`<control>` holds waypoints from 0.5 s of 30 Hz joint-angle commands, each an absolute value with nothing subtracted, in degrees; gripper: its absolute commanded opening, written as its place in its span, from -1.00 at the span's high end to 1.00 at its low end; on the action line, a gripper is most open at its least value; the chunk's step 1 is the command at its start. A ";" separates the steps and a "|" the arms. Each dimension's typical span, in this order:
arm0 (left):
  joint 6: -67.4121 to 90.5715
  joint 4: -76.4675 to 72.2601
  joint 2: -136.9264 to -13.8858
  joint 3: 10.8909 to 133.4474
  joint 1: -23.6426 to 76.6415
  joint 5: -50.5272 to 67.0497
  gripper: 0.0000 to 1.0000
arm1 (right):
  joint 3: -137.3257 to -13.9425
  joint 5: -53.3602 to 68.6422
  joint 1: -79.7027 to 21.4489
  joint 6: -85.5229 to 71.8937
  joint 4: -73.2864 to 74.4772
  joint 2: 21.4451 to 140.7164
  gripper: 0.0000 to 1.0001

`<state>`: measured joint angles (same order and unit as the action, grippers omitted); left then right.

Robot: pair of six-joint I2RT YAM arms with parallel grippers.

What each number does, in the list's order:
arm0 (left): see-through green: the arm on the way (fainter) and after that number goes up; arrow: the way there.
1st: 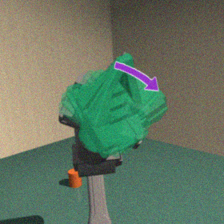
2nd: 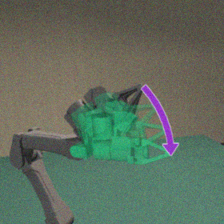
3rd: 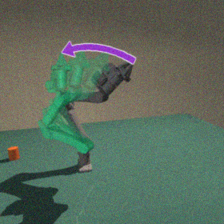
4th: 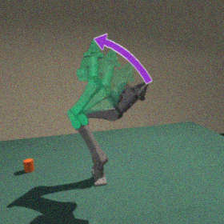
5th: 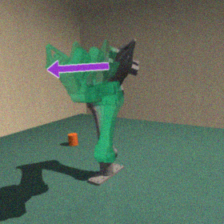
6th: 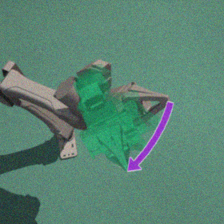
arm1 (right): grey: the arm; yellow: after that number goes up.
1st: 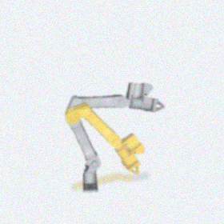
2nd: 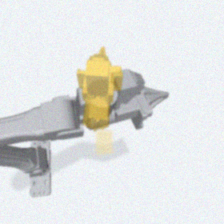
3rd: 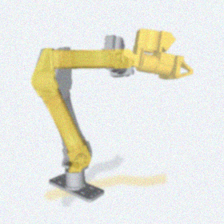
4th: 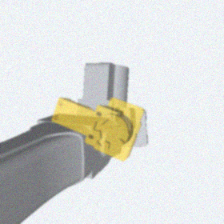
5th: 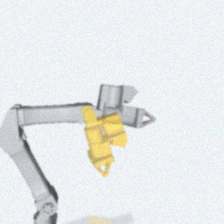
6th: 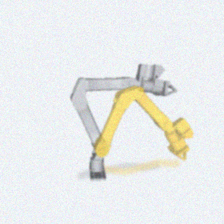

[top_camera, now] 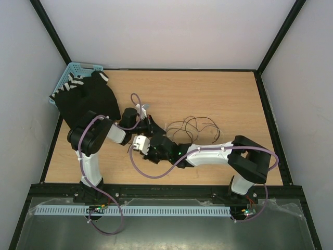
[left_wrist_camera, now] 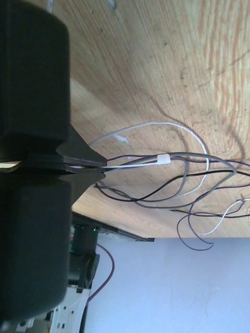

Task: Zip-tie the wires
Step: Adjust the cable at the center of the board.

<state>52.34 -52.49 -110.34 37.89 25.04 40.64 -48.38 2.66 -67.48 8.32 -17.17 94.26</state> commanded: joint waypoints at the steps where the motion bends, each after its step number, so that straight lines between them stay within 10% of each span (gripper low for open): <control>1: 56.56 -53.44 -108.15 39.31 24.57 47.25 1.00 | -48.07 7.11 -65.63 13.89 -21.46 93.81 1.00; 15: 62.71 -50.95 -106.34 39.58 23.73 50.78 1.00 | -47.00 15.40 -61.74 16.95 -26.66 96.46 1.00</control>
